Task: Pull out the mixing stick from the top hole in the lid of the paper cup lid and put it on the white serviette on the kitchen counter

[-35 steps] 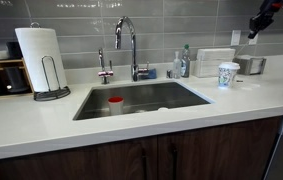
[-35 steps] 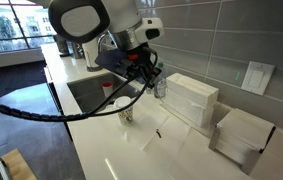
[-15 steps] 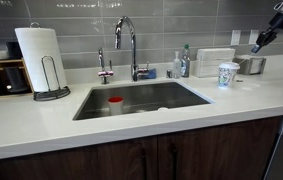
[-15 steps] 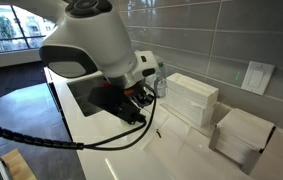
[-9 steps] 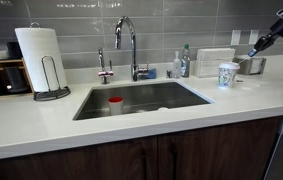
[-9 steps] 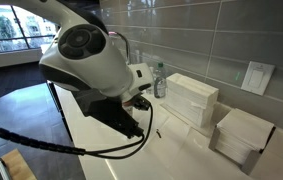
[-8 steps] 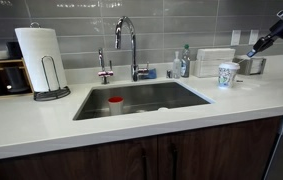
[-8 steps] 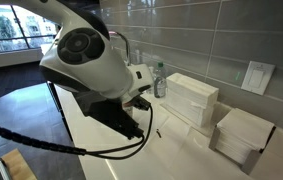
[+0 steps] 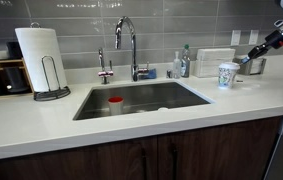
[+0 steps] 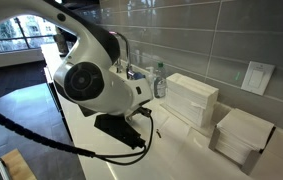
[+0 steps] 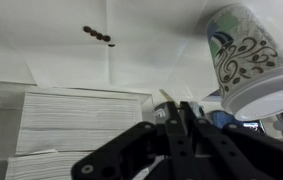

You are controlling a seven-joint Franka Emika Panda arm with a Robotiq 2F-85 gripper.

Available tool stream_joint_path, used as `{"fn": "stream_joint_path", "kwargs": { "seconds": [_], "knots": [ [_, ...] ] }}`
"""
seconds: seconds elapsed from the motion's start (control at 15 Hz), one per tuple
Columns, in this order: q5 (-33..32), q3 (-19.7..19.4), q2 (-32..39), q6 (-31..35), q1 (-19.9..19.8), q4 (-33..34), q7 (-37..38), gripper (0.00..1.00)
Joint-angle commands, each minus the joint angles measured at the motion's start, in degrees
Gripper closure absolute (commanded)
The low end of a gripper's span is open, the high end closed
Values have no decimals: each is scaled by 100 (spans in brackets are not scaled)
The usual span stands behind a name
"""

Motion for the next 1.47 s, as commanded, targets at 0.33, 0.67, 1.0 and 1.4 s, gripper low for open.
{"fn": "stream_joint_path", "kwargs": {
  "seconds": [0.33, 0.67, 1.0, 1.4],
  "knots": [
    [593, 320, 718, 169, -290, 204, -899, 98],
    [511, 376, 960, 243, -375, 300, -935, 98],
    [260, 403, 1035, 269, -416, 319, -792, 61],
    [-770, 369, 775, 330, -402, 298, -74, 16]
  ]
}}
